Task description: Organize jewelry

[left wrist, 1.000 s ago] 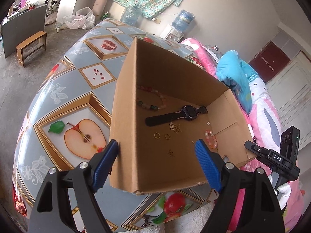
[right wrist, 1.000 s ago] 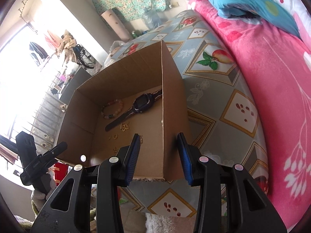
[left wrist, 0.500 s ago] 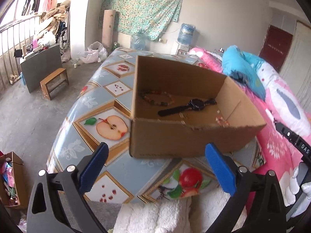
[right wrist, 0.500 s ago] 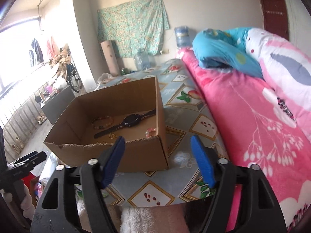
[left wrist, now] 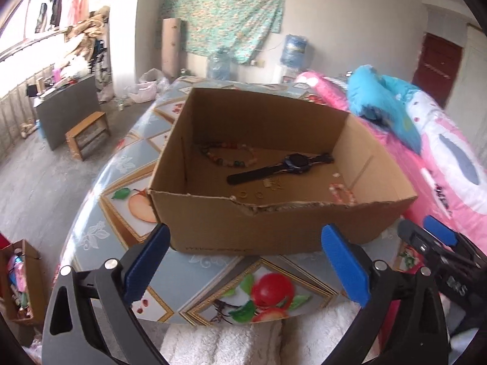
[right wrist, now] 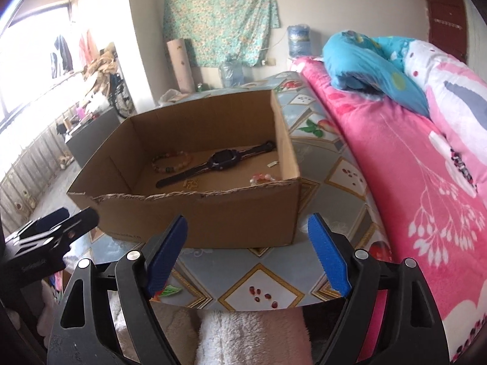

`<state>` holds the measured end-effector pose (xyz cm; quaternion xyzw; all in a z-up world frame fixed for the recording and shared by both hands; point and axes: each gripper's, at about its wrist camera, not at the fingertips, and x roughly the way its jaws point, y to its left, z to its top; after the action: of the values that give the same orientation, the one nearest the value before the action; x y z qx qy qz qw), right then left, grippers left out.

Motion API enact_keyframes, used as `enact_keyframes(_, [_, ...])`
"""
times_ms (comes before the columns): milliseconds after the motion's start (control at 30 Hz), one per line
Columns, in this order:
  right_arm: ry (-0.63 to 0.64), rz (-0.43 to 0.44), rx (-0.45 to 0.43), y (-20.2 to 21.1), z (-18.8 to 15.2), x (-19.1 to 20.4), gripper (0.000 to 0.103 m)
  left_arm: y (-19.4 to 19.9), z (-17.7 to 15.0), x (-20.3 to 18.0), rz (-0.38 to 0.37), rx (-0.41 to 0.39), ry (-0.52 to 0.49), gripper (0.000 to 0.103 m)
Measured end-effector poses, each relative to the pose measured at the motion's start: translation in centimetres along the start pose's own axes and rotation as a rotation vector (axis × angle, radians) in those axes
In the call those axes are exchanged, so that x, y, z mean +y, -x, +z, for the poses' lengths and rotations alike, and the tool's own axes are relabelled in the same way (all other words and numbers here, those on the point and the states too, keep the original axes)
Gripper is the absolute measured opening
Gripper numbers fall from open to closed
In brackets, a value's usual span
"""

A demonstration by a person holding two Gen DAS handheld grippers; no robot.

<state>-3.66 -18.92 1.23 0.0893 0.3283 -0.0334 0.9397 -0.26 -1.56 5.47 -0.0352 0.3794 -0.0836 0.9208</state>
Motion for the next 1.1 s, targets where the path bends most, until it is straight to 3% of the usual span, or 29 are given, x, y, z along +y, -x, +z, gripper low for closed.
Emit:
enact_keyframes(267, [0.019, 0.030, 0.073, -1.8, -0.2, 1.4, 0.078, -2.4, -0.4, -1.0, 0.048, 0.102, -0.015, 0.098])
enact_keyframes(1100, [0.000, 0.002, 0.149, -3.4, -0.2, 1.2, 0.078, -3.0, -0.1, -2.1, 0.099, 0.094, -0.055, 0.097])
